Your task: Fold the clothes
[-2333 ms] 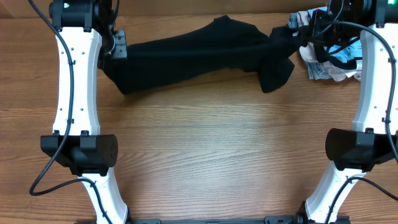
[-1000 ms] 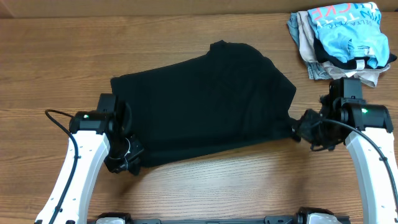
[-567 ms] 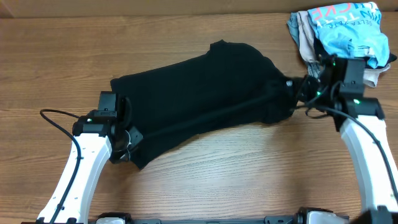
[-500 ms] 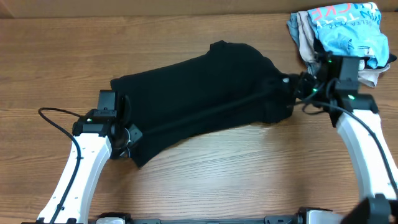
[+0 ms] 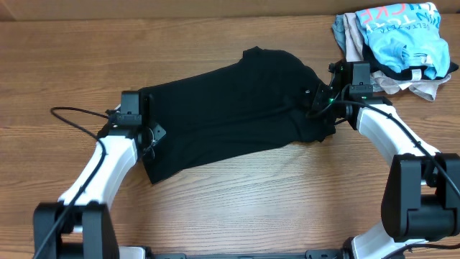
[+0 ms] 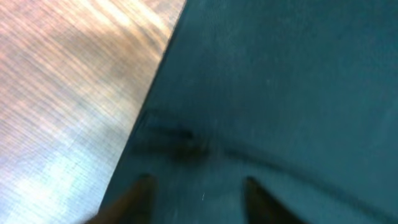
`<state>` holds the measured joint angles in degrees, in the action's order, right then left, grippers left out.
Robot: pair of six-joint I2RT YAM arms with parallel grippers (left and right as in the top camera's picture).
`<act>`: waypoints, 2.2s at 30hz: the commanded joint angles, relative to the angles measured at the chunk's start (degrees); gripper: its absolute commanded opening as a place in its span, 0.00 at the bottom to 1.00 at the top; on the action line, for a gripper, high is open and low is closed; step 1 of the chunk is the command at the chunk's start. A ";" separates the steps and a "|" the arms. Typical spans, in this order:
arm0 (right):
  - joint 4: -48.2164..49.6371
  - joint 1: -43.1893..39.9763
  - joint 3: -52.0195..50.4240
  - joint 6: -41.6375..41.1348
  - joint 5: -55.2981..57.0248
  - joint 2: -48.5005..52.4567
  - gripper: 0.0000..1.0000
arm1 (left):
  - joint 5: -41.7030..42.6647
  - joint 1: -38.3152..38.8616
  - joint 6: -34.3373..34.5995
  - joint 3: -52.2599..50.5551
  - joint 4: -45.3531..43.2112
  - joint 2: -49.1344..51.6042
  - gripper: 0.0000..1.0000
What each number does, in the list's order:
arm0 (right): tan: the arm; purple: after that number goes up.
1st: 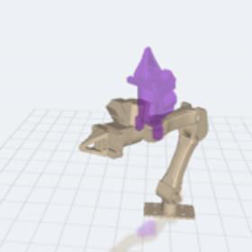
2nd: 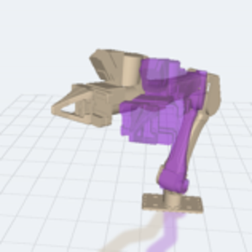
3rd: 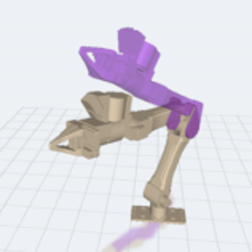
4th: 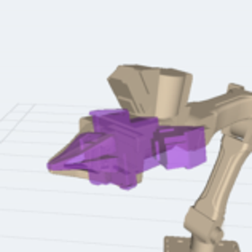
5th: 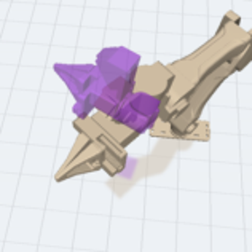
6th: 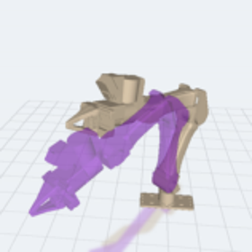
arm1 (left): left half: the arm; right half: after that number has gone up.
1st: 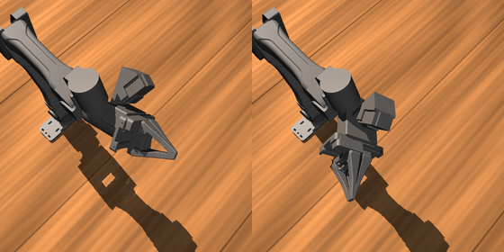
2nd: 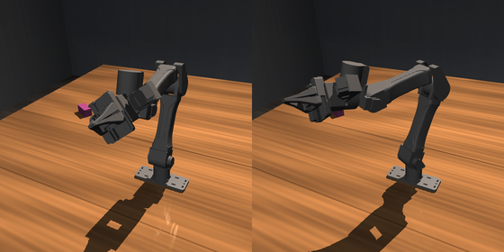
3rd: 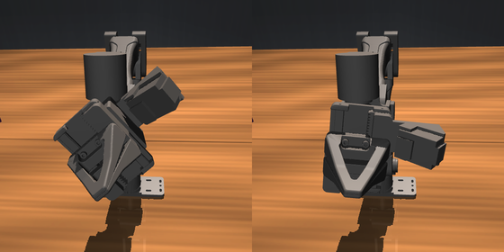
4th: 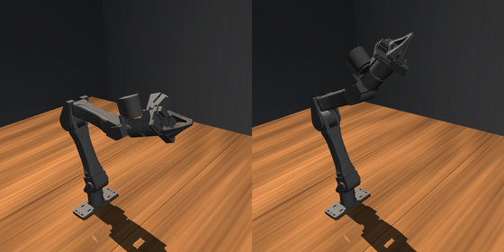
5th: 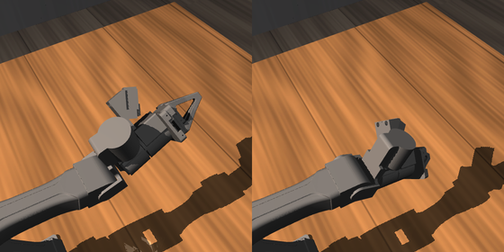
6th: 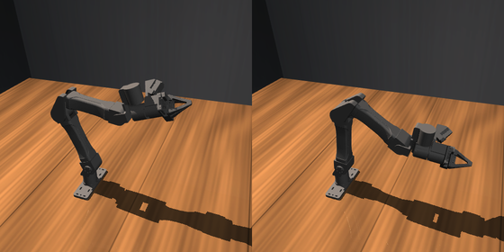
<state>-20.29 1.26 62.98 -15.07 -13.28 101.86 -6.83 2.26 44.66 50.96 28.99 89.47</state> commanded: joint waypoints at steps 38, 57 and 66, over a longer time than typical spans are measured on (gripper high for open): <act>-10.64 -7.32 -12.46 -2.47 -4.81 -2.78 0.29 | -1.07 -0.42 -18.78 18.36 23.45 1.38 1.00; -3.23 -1.20 -12.46 -1.64 -1.40 -2.75 0.06 | -1.05 -0.42 -18.78 18.36 23.19 1.38 1.00; -5.92 -1.11 -12.90 -1.64 -1.44 -2.71 0.24 | -1.07 -0.42 -18.78 18.36 23.19 1.38 1.00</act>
<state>-26.26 -0.01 50.87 -16.64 -14.61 99.22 -7.16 2.13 26.76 68.73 52.34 91.50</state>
